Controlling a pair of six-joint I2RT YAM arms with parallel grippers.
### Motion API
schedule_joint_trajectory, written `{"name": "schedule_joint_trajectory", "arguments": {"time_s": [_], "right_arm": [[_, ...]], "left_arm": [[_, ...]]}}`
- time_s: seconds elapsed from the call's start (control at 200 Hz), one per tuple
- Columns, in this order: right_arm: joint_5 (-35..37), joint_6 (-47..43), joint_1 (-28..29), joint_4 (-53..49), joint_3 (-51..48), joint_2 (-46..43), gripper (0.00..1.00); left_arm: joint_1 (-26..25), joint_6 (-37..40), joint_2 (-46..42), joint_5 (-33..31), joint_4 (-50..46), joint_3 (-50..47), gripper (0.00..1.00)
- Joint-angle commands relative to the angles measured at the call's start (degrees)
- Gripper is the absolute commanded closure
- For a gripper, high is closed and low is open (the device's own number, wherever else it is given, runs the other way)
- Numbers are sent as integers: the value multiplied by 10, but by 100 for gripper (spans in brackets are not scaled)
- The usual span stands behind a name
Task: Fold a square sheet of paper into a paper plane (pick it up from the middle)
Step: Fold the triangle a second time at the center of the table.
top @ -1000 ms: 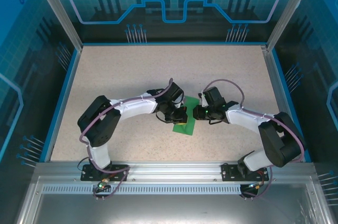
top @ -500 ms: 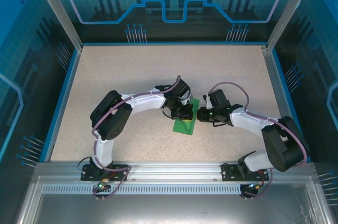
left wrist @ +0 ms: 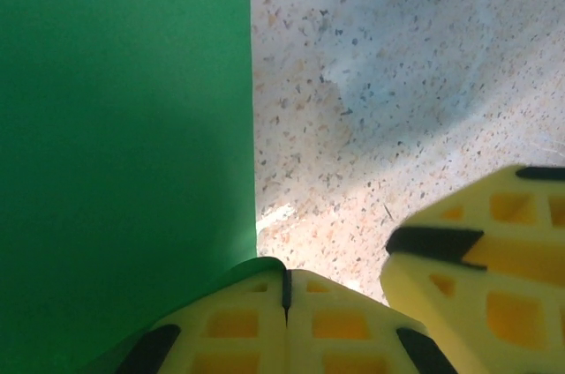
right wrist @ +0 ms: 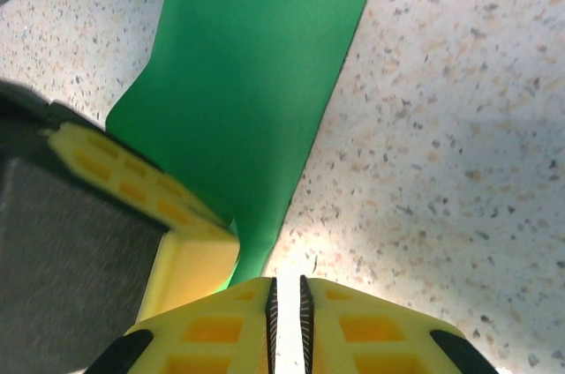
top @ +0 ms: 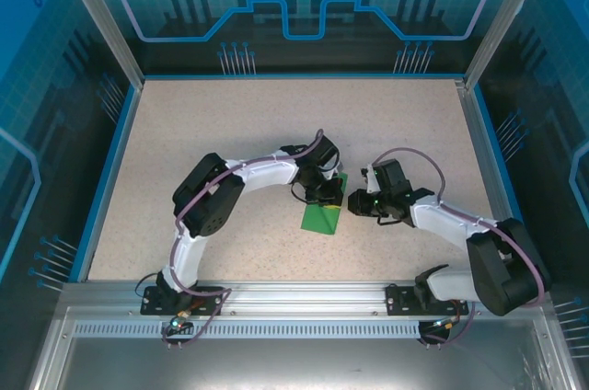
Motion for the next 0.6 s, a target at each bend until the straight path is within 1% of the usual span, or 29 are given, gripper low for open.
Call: {"name": "schedule_joint_trajectory", "arguments": {"time_s": [0.0, 0.45, 0.595], "right_arm": [[-22, 3, -8, 3, -15, -23, 83], [-47, 5, 1, 2, -35, -38, 83], [-48, 4, 10, 2, -36, -38, 83]], "left_arm": [[-4, 9, 15, 13, -14, 20, 100], [-4, 12, 42, 11, -14, 38, 100], [-3, 16, 43, -3, -19, 36, 100]]}}
